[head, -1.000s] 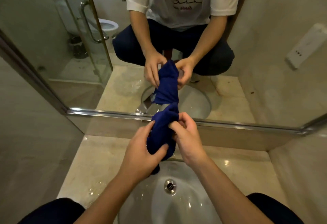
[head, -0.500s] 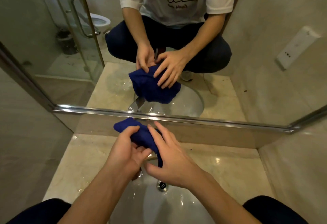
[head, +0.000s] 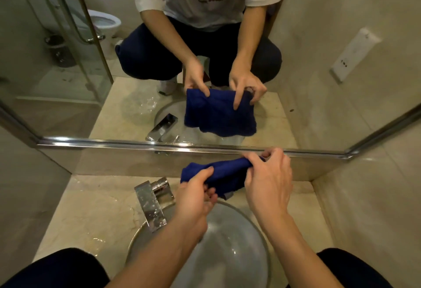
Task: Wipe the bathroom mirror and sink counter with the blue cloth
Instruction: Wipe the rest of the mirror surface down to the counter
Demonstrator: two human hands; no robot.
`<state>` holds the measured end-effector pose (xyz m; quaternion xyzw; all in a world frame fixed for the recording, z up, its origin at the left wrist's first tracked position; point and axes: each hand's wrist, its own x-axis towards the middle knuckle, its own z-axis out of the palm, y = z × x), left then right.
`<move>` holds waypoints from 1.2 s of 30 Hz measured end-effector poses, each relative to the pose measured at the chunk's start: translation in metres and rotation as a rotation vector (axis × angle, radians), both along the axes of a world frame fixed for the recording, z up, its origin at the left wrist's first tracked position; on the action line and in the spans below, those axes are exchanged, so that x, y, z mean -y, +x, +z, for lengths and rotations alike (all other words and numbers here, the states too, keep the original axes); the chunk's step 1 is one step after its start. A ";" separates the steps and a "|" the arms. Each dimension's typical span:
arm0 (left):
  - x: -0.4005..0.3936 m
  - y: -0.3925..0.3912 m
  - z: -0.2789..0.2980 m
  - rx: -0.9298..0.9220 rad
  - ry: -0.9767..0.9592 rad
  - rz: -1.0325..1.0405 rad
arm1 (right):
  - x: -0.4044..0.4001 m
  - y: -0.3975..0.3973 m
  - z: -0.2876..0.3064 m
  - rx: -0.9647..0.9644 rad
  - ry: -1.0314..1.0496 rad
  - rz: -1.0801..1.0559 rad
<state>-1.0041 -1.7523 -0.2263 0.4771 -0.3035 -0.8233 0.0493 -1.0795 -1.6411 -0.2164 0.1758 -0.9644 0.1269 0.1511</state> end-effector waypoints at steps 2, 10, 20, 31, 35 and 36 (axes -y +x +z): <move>-0.032 -0.017 0.000 -0.076 0.115 -0.001 | -0.025 -0.013 0.005 0.143 -0.039 -0.136; -0.148 -0.107 0.027 -0.159 0.244 -0.050 | -0.120 -0.096 0.012 0.238 -0.469 -0.413; -0.149 -0.170 -0.010 -0.258 0.118 0.206 | -0.109 -0.141 -0.033 0.741 -1.807 -0.602; -0.145 -0.157 -0.034 -0.353 -0.215 -0.068 | -0.077 -0.138 -0.055 0.823 -1.801 -0.514; -0.140 -0.162 -0.036 -0.342 -0.225 -0.024 | -0.067 -0.141 -0.062 0.710 -1.713 -0.543; -0.137 -0.162 -0.037 -0.352 -0.208 -0.001 | -0.064 -0.141 -0.065 0.701 -1.708 -0.542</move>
